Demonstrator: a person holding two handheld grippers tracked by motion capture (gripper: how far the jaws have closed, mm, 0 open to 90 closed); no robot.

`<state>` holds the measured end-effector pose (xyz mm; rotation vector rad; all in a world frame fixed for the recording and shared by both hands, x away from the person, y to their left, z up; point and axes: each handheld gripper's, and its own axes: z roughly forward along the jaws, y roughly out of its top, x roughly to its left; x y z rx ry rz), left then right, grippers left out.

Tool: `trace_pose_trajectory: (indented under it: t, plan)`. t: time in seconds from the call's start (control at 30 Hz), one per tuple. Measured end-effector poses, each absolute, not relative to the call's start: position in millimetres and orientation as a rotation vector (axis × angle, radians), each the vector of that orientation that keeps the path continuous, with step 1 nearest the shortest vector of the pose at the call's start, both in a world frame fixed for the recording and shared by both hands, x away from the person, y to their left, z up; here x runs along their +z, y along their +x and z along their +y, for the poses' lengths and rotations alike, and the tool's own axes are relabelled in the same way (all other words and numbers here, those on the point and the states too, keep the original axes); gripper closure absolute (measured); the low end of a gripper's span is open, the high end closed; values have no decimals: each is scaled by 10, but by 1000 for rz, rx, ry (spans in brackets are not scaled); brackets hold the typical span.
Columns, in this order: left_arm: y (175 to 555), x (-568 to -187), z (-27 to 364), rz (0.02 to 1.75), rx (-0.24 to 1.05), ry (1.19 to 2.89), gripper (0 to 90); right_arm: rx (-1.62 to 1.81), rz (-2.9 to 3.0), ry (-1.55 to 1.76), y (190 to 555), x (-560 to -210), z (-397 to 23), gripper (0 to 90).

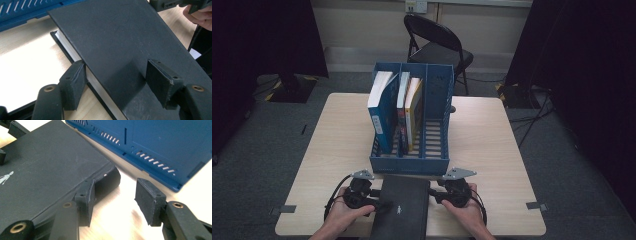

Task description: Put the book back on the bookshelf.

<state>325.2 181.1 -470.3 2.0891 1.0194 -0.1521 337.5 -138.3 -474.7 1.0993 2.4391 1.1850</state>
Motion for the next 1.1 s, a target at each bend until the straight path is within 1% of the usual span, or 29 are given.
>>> trace_pose_trajectory:
  t: [0.1,0.2,0.27,0.3,0.4,0.5,0.6,0.7,0.73,0.77,0.87,0.97,1.03,1.1]
  plan:
    - [3257,-4707,1848,1040,-151,2083,313,1176,2429,1081,3407,-4745,-1300,507]
    - [3258,-4724,1881,1040,-158,2068,322,1171,2421,1075,3414,-4745,-1264,506]
    - [3263,-4737,1889,1040,-172,2057,320,1183,2422,1079,3411,-4748,-1272,484]
    - [3251,-4736,1886,1032,-151,2059,320,1189,2425,1080,3405,-4744,-1278,467]
    - [3224,-4737,1883,1025,-122,2056,321,1195,2425,1076,3394,-4738,-1277,464]
    - [3240,-4744,1888,1037,-146,2052,318,1198,2426,1078,3385,-4737,-1280,455]
    - [3281,-4750,1869,1089,-205,2040,310,1205,2429,1073,3369,-4738,-1286,443]
    - [3295,-4751,1858,1105,-212,2034,296,1208,2434,1073,3366,-4741,-1293,426]
    - [3299,-4750,1861,1113,-210,2029,299,1208,2438,1067,3367,-4742,-1296,423]
    - [3289,-4743,1873,1122,-197,2014,333,1210,2440,1070,3370,-4743,-1298,419]
    - [3267,-4744,1884,1119,-175,1996,355,1210,2441,1065,3370,-4744,-1299,418]
    - [3267,-4751,1899,1110,-179,1984,353,1210,2443,1067,3375,-4744,-1303,412]
    - [3283,-4752,1947,1120,-232,1931,353,1211,2444,1068,3379,-4744,-1307,410]
    - [3274,-4730,1962,1103,-228,1912,353,1206,2444,1070,3378,-4741,-1307,410]
